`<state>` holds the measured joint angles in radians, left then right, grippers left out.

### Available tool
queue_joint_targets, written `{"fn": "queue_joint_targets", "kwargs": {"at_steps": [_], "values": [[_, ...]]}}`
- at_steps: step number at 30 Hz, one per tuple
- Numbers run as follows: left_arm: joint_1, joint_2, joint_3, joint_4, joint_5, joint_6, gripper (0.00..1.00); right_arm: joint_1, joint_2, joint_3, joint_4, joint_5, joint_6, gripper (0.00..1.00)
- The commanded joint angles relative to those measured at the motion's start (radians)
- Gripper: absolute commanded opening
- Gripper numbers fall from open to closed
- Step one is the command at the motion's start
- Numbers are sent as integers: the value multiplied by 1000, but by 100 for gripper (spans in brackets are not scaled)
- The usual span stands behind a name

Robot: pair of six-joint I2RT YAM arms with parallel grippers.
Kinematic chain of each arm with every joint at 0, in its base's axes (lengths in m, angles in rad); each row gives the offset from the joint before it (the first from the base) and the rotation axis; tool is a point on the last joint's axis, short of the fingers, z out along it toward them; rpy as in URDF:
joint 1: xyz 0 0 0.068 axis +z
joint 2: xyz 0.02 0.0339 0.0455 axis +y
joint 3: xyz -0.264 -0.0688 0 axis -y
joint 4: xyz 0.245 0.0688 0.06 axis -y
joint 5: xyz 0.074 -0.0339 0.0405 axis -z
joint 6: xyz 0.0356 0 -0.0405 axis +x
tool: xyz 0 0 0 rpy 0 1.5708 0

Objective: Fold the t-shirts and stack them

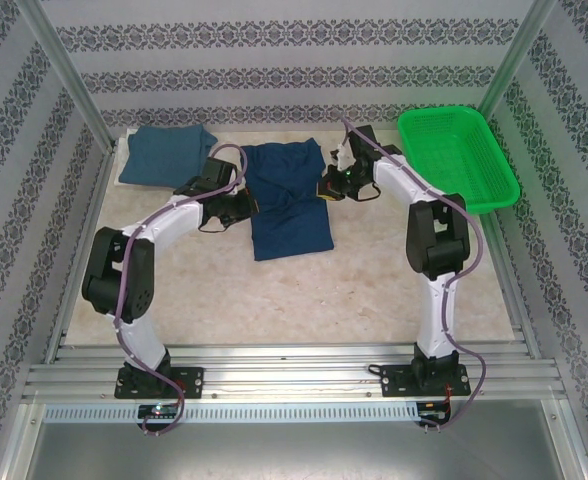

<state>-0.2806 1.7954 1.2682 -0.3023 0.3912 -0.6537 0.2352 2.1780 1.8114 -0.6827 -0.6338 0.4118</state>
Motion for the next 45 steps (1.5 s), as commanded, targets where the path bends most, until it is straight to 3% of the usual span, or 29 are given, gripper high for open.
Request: {"fn": "queue_joint_targets", "kwargs": {"at_steps": [1,10,13,17,18,20,22,26,28,29,32,36,38,45], "values": [[21,31,47,39,23,32,0,-10,49,57,-37,-19,-16,0],[50,106,56,88,31,22,0,-17,157,168,-76,-15,-24,0],[54,140,67,103,38,17,0,-19,197,214,-90,-16,-20,5],[83,154,72,182,55,-35,39,-35,246,295,-99,-26,13,31],[88,148,77,197,64,-47,52,-42,245,304,-87,-29,28,33],[94,120,112,188,56,-52,94,-59,218,300,-25,-31,73,47],[98,81,142,178,50,-50,100,-73,177,294,31,-58,105,51],[96,-22,161,145,54,-44,100,-71,24,188,104,-49,97,54],[88,-90,125,125,42,-25,98,-63,-57,89,135,-44,102,51],[75,-131,99,104,25,0,90,-54,-101,20,155,-49,102,48],[23,-215,38,-11,-60,102,42,-14,-206,-157,192,-18,94,26],[-15,-218,-46,-92,-87,142,5,35,-236,-309,299,-13,128,6],[-29,-189,-86,-70,-67,134,2,53,-208,-332,333,-14,147,0],[-74,35,5,-41,-27,145,2,92,-47,-269,354,-4,172,0]]}}
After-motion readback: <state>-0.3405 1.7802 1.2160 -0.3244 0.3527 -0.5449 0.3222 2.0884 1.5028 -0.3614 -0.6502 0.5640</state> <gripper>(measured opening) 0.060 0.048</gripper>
